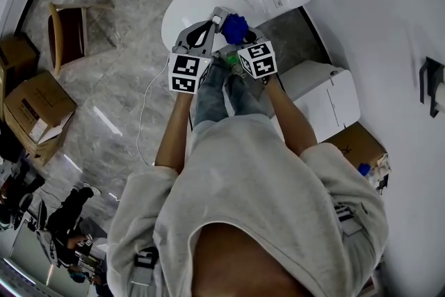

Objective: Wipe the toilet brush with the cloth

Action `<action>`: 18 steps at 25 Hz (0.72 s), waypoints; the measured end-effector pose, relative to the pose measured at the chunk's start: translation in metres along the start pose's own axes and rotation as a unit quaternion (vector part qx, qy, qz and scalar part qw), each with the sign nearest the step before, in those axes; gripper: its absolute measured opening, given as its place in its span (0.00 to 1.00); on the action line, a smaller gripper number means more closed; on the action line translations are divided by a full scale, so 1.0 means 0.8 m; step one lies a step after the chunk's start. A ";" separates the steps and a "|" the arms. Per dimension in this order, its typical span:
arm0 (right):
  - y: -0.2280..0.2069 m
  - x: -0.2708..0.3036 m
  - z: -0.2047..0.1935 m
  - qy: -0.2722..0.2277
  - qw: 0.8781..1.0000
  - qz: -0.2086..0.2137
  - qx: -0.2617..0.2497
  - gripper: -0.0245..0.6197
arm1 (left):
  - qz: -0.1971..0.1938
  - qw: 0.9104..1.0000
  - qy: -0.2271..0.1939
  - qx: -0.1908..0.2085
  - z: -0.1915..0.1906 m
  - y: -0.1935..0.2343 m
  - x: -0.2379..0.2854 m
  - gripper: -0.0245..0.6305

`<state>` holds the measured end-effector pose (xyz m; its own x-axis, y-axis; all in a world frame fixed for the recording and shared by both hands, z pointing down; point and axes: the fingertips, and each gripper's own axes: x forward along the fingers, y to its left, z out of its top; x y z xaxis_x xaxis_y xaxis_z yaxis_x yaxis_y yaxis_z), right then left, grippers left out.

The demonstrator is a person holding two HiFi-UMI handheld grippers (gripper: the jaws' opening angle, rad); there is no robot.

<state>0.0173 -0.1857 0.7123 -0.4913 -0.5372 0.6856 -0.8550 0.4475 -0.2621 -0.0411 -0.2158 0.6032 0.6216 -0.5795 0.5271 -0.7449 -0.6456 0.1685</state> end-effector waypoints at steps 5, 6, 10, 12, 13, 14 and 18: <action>-0.008 0.013 -0.017 0.025 1.000 -0.001 -0.001 0.12 | -0.003 1.000 0.001 0.000 0.001 0.002 -0.001 0.07; -0.010 0.016 -0.022 0.031 1.000 -0.001 -0.001 0.12 | -0.004 1.000 0.001 0.000 0.001 0.002 -0.001 0.07; -0.016 0.034 -0.036 0.057 0.998 0.002 -0.007 0.12 | -0.004 1.000 0.000 -0.003 0.000 0.005 -0.003 0.07; -0.015 0.043 -0.042 0.069 0.998 0.005 -0.012 0.12 | -0.005 1.000 0.002 -0.003 0.000 0.006 -0.005 0.07; -0.015 0.048 -0.045 0.075 0.997 0.007 -0.013 0.12 | -0.006 1.000 0.002 -0.002 0.001 0.006 -0.005 0.07; -0.015 0.053 -0.048 0.082 0.996 0.009 -0.014 0.12 | -0.007 1.000 0.002 -0.001 0.001 0.006 -0.005 0.07; -0.017 0.073 -0.066 0.113 0.993 0.015 -0.014 0.12 | -0.009 1.000 0.001 -0.002 0.001 0.005 -0.003 0.07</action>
<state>0.0087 -0.1851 0.7920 -0.4648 -0.3507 0.8130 -0.8339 0.4819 -0.2689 -0.0459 -0.2174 0.6020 0.6347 -0.5667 0.5253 -0.7344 -0.6539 0.1819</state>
